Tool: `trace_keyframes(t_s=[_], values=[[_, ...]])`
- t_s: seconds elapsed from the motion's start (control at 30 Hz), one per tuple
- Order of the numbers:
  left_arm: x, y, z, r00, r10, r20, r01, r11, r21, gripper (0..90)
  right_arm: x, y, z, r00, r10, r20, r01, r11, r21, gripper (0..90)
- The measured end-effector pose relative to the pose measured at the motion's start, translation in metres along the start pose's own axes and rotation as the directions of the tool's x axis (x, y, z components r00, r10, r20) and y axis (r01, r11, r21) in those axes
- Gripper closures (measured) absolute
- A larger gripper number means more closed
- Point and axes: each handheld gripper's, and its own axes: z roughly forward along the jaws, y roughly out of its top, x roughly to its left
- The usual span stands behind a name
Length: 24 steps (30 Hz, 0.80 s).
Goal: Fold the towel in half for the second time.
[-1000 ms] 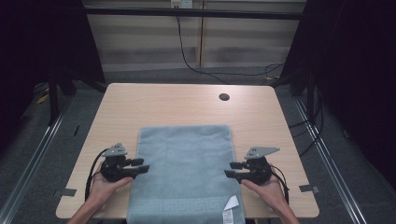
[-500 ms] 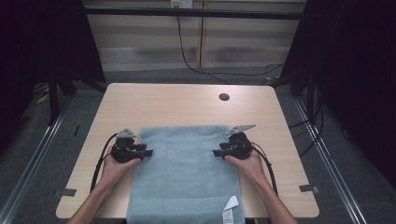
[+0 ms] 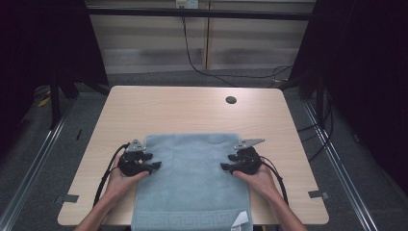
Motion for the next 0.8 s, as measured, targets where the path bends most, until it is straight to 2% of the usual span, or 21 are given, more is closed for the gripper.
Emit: trace_keyframes(t_s=[0.07,0.13,0.2,0.37,0.5,0.57,0.67,0.77,0.8], values=[[-0.001,-0.004,-0.002,0.9997,-0.018,0.015,0.018,0.9998,-0.008,47.0,0.0,-0.001,-0.001,0.9999,0.007,-0.012,-0.007,1.0,-0.001,48.6],[-0.002,-0.006,-0.005,0.9996,-0.005,0.026,0.005,1.0,-0.002,47.0,0.002,-0.003,-0.003,0.9999,0.002,-0.013,-0.002,1.0,0.004,48.6],[-0.006,-0.009,-0.007,0.9992,-0.016,0.038,0.016,0.9998,-0.008,47.0,0.004,-0.005,-0.006,0.9999,-0.004,-0.013,0.004,1.0,0.013,48.6],[-0.017,-0.016,-0.013,0.9981,-0.004,0.061,0.005,0.9999,-0.013,46.9,0.012,-0.013,-0.015,0.9997,-0.012,-0.019,0.012,0.999,0.035,48.5],[-0.027,-0.02,-0.017,0.9968,0.004,0.08,-0.004,1.0,-0.002,46.6,0.017,-0.024,-0.025,0.9985,-0.012,-0.053,0.014,0.999,0.037,48.5],[-0.031,-0.022,-0.019,0.9957,-0.001,0.093,0.0,1.0,0.008,44.9,0.02,-0.028,-0.029,0.9983,-0.015,-0.056,0.017,0.999,0.039,48.4],[-0.033,-0.025,-0.025,0.9857,-0.07,0.153,0.067,0.9975,0.023,42.7,0.026,-0.033,-0.034,0.9977,-0.027,-0.062,0.031,0.998,0.054,48.1],[-0.034,-0.026,-0.029,0.9833,-0.052,0.174,0.046,0.9981,0.041,45.6,0.031,-0.036,-0.038,0.9963,-0.014,-0.085,0.02,0.998,0.066,45.6],[-0.033,-0.026,-0.03,0.9789,-0.066,0.194,0.06,0.9976,0.035,45.8,0.032,-0.036,-0.039,0.9955,-0.011,-0.094,0.017,0.998,0.067,45.1]])
